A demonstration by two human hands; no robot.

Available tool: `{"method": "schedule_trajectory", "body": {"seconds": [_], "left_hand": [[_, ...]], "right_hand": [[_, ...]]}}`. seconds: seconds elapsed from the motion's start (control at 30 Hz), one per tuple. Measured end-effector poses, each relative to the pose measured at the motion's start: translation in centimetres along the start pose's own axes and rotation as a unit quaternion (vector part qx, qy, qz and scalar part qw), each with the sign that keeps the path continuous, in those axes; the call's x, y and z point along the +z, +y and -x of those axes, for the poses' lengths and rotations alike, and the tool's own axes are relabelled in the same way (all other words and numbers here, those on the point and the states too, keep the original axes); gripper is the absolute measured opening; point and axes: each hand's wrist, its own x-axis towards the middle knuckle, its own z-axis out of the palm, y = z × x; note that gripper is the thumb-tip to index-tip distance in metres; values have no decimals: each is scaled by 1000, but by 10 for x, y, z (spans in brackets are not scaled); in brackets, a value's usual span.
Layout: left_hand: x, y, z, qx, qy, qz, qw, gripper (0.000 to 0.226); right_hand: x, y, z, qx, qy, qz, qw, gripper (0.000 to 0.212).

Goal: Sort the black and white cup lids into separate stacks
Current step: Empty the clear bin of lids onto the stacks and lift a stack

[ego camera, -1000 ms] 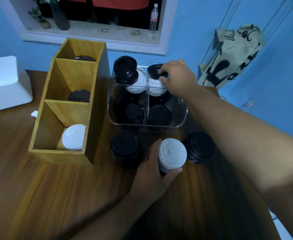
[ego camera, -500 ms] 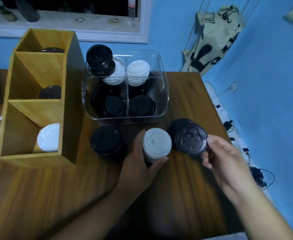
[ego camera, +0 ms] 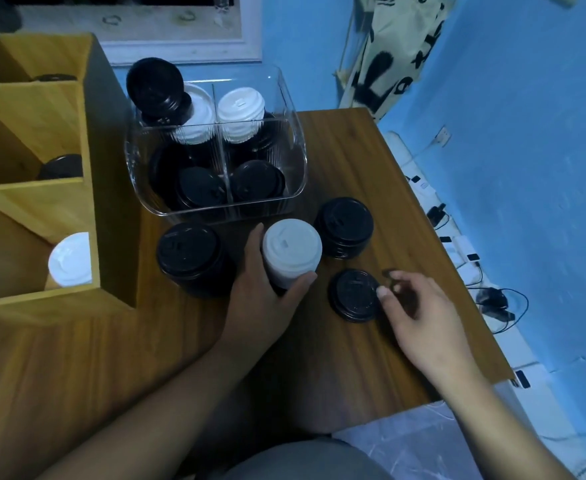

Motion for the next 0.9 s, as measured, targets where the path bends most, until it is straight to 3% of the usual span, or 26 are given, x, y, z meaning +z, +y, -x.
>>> {"method": "schedule_trajectory", "body": {"seconds": [0.13, 0.23, 0.33, 0.43, 0.53, 0.6, 0.73, 0.9], "left_hand": [[-3, 2, 3, -12, -18, 1, 1000, 112], [-11, 6, 10, -35, -47, -5, 998, 120], [-30, 7, 27, -77, -91, -20, 993, 118], [-56, -4, 54, -36, -109, -63, 991, 92], [-85, -22, 69, 30, -30, -121, 992, 48], [-98, -34, 71, 22, 42, -140, 989, 40], [-107, -51, 62, -44, 112, -83, 989, 69], [-105, -46, 45, -57, 64, -29, 996, 114]], "right_hand": [[17, -23, 5, -45, -17, 108, 993, 83], [28, -35, 4, -92, -14, 180, 979, 84], [24, -28, 6, -125, -86, 118, 981, 84], [20, -21, 12, -131, -143, 17, 981, 94], [28, -21, 15, -131, -69, 35, 988, 87], [33, -25, 18, -145, -54, 64, 986, 81], [39, -33, 31, -193, -92, 28, 976, 75], [35, -86, 33, -258, -95, -70, 959, 70]]}}
